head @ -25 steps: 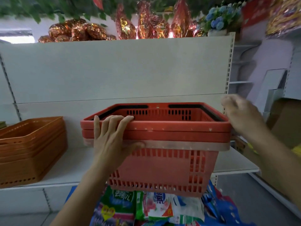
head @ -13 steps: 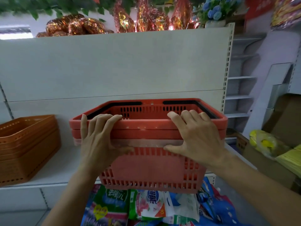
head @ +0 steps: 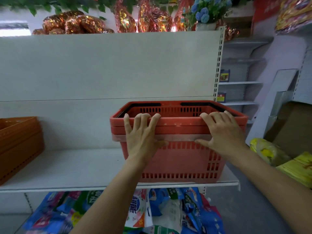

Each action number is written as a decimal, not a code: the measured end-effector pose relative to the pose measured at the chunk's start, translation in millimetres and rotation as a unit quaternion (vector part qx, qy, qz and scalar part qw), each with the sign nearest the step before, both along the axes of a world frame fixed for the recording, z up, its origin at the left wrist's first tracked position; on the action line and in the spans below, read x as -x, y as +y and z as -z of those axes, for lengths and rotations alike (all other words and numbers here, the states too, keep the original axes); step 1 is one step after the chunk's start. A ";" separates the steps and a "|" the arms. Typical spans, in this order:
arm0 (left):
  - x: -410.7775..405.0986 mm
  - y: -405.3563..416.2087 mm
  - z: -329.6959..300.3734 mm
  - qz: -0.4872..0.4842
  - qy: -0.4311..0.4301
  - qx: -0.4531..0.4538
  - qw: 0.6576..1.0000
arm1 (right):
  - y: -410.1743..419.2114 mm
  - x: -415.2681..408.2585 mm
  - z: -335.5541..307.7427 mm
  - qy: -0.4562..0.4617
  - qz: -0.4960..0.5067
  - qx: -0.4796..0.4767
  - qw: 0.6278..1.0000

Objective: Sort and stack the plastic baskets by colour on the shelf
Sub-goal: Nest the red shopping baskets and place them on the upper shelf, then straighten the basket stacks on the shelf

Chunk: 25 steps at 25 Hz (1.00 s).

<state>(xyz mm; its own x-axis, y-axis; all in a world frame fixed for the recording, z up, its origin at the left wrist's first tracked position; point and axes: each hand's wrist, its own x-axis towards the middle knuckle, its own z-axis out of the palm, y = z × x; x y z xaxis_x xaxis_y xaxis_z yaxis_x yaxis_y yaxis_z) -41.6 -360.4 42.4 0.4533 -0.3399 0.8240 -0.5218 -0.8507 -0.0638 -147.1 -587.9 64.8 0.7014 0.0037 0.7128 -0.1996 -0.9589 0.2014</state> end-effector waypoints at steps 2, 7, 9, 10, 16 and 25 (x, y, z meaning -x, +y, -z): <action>-1.3 -19.4 -0.8 -0.017 0.005 -0.006 1.000 | -15.5 -8.2 0.4 0.020 0.001 -0.012 1.000; -11.1 -32.2 -2.7 -0.012 0.049 -0.009 0.999 | -20.6 -22.5 1.3 0.035 0.023 -0.031 0.999; -8.3 -29.5 -6.8 -0.002 0.069 -0.016 0.998 | -14.4 -20.7 1.3 0.052 0.045 -0.048 0.996; -4.4 -26.0 -8.8 0.002 0.084 -0.026 0.996 | -8.9 -17.8 1.4 0.060 0.055 -0.062 0.995; 39.0 34.6 20.4 0.111 0.159 0.079 0.978 | 72.5 8.9 27.9 0.034 -0.055 -0.137 0.988; 64.9 295.8 85.5 0.061 0.230 0.142 0.961 | 317.7 -11.2 99.6 0.008 -0.270 -0.268 0.925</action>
